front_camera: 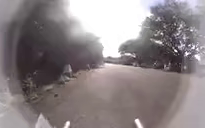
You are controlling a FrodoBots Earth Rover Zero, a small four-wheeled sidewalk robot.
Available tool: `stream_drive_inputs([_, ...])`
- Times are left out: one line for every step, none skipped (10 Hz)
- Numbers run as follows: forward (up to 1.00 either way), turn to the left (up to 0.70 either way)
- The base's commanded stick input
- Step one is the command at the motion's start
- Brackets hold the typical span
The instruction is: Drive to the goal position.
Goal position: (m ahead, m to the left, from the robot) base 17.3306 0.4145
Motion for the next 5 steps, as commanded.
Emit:
stream_drive_inputs([0.7, 0.0])
stream_drive_inputs([0.7, 0.0])
stream_drive_inputs([0.7, 0.0])
stream_drive_inputs([0.7, 0.0])
stream_drive_inputs([0.7, 0.0])
